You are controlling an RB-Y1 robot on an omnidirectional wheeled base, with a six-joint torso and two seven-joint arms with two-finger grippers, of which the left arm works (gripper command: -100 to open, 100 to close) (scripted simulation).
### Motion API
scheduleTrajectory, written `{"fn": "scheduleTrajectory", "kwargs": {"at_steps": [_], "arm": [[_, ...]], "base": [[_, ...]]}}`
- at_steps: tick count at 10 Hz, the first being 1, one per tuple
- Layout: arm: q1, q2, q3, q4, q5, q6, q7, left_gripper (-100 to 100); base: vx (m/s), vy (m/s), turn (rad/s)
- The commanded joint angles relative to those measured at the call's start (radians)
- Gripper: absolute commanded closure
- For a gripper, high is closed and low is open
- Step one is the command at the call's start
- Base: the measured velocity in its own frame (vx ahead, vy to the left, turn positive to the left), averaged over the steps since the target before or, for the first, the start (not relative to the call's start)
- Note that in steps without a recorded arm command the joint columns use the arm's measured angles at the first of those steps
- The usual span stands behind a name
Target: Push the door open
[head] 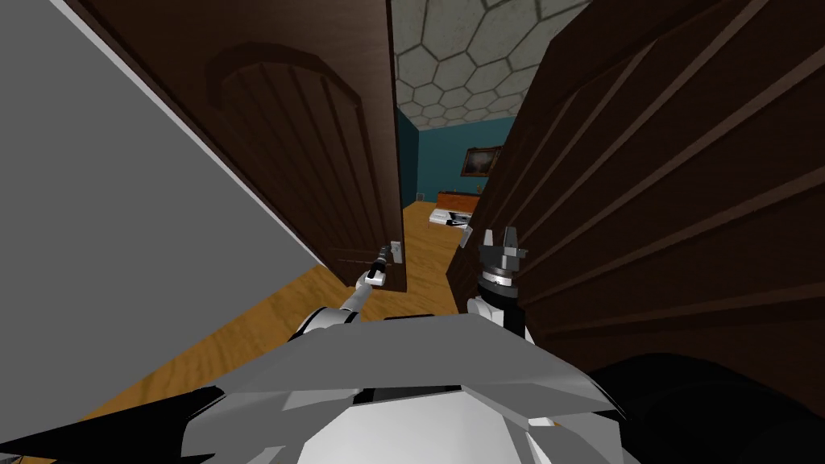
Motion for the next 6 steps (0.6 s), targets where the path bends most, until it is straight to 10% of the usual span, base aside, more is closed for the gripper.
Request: {"fn": "scheduleTrajectory", "kwargs": {"at_steps": [1,6], "arm": [[0.002,0.000,-0.004,-0.002,-0.001,0.004,0.006,-100],[0.000,-0.016,-0.014,-0.007,0.001,0.014,0.016,-100]], "base": [[-0.145,-0.035,-0.005],[-0.225,0.004,0.010]]}}
